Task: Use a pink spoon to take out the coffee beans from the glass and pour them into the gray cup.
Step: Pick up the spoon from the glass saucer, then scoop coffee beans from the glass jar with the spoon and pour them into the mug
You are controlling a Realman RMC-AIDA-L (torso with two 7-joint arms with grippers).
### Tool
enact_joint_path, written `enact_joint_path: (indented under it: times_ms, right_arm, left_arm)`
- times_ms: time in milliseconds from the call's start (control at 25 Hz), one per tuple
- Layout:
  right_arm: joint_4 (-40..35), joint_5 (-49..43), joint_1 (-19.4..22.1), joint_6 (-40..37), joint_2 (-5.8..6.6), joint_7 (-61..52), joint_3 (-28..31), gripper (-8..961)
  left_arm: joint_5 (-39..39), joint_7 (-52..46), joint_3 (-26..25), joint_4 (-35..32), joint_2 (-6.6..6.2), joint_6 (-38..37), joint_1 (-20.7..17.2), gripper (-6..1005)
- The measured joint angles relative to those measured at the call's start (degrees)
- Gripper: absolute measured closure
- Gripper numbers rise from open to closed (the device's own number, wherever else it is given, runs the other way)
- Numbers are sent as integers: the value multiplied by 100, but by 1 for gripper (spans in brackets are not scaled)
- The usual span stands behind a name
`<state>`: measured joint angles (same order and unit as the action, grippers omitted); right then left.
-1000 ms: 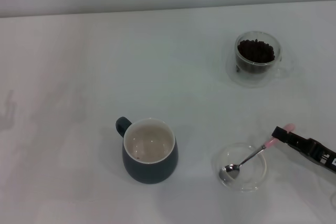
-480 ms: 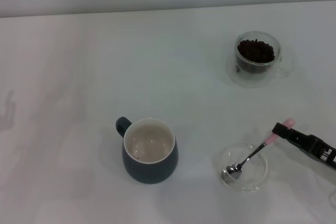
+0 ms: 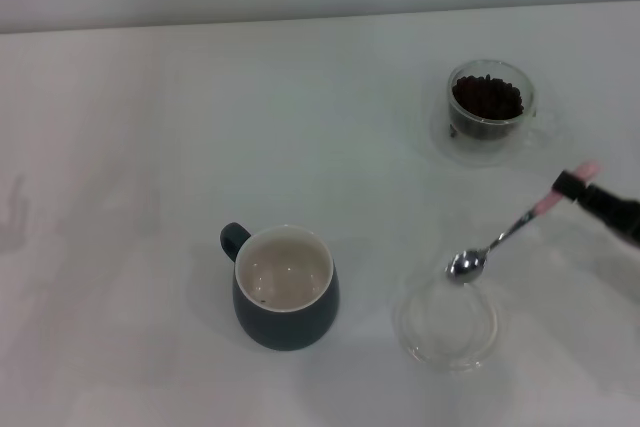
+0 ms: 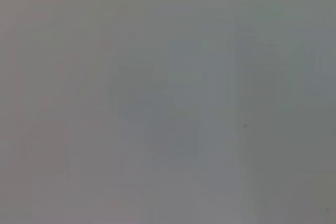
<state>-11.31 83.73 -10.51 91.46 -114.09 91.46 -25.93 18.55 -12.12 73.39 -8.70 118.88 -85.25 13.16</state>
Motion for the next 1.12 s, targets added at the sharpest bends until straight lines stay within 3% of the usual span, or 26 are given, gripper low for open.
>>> enact_joint_path:
  times_ms: [200, 440, 720, 1120]
  right_arm:
    - [-179, 302, -225, 25, 80, -17, 0, 810]
    - [-616, 746, -588, -68, 38, 130, 8, 809]
    - [-805, 860, -1079, -608, 58, 615, 10, 809]
    - [-920, 940, -1344, -1377, 96, 1270, 26, 810]
  left_arm:
    - [0, 2, 0, 23, 4, 0, -28, 592]
    - [29, -5, 44, 148, 12, 0, 12, 592]
    - [54, -33, 58, 177, 20, 0, 27, 592]
    - [55, -36, 57, 224, 21, 0, 47, 592]
